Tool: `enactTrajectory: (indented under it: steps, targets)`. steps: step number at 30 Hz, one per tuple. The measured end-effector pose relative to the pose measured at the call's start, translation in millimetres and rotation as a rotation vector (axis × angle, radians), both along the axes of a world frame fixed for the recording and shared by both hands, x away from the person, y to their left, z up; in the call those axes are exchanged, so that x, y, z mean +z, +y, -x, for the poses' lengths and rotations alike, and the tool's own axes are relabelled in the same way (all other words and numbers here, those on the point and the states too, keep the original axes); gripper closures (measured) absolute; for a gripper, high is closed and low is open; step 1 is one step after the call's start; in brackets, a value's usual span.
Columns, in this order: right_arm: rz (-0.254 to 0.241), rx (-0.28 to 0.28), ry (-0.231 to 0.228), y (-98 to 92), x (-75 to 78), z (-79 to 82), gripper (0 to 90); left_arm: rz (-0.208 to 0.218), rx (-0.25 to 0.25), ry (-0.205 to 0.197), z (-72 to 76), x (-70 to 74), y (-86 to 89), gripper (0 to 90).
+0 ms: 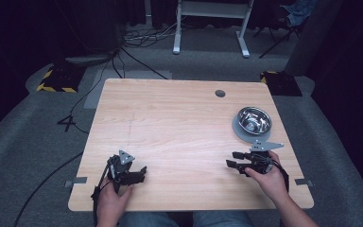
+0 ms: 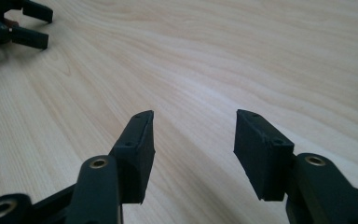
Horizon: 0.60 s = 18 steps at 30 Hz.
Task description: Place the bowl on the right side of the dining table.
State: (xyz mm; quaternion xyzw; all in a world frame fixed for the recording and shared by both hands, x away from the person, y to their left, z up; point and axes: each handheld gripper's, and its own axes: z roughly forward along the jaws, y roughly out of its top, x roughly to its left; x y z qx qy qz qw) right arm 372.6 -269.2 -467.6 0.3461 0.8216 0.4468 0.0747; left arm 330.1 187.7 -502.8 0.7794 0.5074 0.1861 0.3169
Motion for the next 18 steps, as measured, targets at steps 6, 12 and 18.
enactTrajectory:
  steps: [6, 12, 18]
  targets:
    - [0.041, 0.053, 0.028, 5.3, -13.4, 6.8, 47.8, 0.002, 0.002, -0.001, 0.0, -0.1, -0.2, 15.0]
    - [0.037, 0.108, 0.035, 10.3, -21.4, 12.8, 46.8, 0.001, 0.002, -0.001, 0.0, -0.1, -0.1, 15.0]
    - [0.080, 0.111, -0.005, 15.7, -25.8, 19.2, 47.0, 0.002, 0.002, -0.001, 0.0, -0.1, -0.1, 15.0]
